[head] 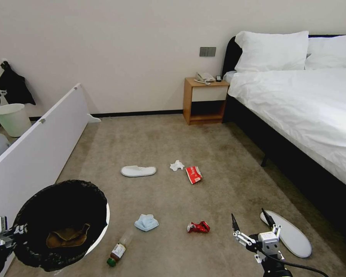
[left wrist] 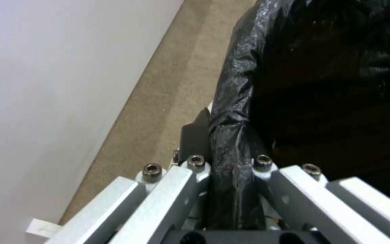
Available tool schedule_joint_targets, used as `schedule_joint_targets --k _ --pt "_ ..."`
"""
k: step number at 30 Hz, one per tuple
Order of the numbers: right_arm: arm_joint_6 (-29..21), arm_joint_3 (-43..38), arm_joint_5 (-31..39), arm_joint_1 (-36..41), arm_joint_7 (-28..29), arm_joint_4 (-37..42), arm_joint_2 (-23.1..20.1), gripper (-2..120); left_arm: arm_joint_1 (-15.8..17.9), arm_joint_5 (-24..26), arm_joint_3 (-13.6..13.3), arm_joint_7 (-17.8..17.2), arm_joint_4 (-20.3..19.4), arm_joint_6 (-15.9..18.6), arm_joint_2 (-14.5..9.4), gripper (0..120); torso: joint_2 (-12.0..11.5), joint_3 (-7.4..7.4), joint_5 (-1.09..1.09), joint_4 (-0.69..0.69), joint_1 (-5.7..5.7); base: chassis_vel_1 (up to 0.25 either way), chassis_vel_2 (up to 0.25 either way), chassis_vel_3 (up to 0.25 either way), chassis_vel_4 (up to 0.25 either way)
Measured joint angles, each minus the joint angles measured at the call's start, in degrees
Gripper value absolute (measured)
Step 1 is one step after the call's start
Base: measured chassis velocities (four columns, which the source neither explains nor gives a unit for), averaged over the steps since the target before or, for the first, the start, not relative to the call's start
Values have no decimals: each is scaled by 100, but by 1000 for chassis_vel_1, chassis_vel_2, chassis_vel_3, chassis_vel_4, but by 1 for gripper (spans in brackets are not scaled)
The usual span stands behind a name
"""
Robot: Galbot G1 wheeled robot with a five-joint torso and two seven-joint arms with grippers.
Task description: Pick up the trash bin, then pick up the garbage from the floor and place it into the trash bin.
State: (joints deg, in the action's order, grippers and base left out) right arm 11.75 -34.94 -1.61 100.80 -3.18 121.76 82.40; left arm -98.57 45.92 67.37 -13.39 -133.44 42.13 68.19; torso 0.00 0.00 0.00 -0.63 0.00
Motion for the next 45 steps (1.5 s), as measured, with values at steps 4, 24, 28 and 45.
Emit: schedule_joint_targets --k 4,24,28,45 --pt "4 7 -12 11 0 0 10 100 -2 -3 -10 35 1 0 12 3 0 0 0 0 0 -11 7 6 -15" --pt "11 -3 -61 56 53 13 25 100 -116 -398 -238 206 96 -252 34 3 0 0 0 0 0 -2 1 1 -3" --pt "15 0 -64 58 38 8 33 100 -124 -457 -244 210 141 -331 27 3 0 0 0 0 0 0 0 0 0" --pt "25 7 -122 108 68 18 176 100 -128 -529 -291 147 194 -392 24 3 0 0 0 -1 0 0 0 0 0"
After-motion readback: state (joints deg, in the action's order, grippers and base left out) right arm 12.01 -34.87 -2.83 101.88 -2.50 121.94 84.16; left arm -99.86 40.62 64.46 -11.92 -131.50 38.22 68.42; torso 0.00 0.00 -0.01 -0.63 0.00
